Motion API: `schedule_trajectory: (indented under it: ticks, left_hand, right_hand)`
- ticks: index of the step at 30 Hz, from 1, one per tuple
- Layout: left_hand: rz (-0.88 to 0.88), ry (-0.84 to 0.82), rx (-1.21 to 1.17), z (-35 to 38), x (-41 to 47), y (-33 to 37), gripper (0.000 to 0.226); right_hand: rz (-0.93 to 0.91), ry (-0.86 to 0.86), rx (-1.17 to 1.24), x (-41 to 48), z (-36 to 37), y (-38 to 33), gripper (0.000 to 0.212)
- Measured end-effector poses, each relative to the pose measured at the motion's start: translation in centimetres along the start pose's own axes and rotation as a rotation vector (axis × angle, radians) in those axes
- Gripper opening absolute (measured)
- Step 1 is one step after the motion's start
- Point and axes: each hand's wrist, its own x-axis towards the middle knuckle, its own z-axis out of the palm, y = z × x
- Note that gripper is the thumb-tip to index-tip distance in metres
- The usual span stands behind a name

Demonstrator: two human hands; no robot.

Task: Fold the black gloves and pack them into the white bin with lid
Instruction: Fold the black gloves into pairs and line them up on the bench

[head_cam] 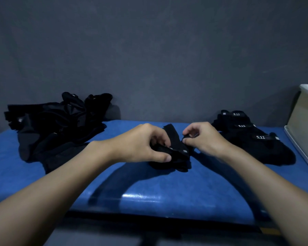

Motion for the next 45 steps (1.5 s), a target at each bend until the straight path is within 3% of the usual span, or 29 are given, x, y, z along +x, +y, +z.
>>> schedule_trajectory:
  ticks: [3,7,11,15,18,23,29,33,38,43,45]
  left_hand:
    - [-0.017,-0.023,0.018,0.2,-0.3,-0.4,0.023]
    - [-0.116,0.097,-0.035,0.1,-0.3,-1.5,0.021]
    - [-0.262,0.105,0.163,0.7,-0.1,-3.6,0.021]
    - [-0.329,0.106,0.115,1.1,-0.2,-4.4,0.024]
    - [-0.328,0.126,0.129,1.2,0.0,-4.5,0.023]
    - [-0.262,0.253,0.079,1.2,0.6,-4.4,0.030]
    - [-0.306,0.148,0.112,2.0,0.8,-4.6,0.047]
    - [-0.183,0.109,0.132,1.6,0.5,-3.2,0.056]
    - [-0.117,0.049,0.056,1.9,0.0,-3.2,0.034]
    - [-0.225,-0.060,0.013,2.5,0.1,-4.4,0.057]
    - [-0.221,-0.032,0.036,2.6,0.3,-4.3,0.049]
  right_hand:
    - [0.041,-0.039,-0.074,-0.2,-0.2,0.3,0.014]
    - [0.000,-0.025,-0.156,-0.3,-0.4,0.1,0.014]
    - [-0.082,-0.036,-0.122,-0.5,0.0,0.1,0.017]
    - [-0.112,-0.128,-0.091,-0.8,0.6,0.0,0.024]
    - [-0.120,-0.150,-0.093,-0.7,0.8,0.0,0.016]
    - [-0.121,-0.092,-0.037,-0.2,1.0,0.1,0.026]
    - [-0.077,-0.179,-0.126,-0.2,1.6,0.9,0.045]
    - [-0.174,-0.069,-0.111,-0.4,0.9,0.7,0.030]
    - [-0.286,-0.119,-0.120,-1.3,0.2,0.7,0.014]
    - [-0.283,-0.149,-0.214,-1.8,0.7,1.5,0.029]
    - [-0.269,-0.146,-0.206,-2.0,0.5,1.4,0.041]
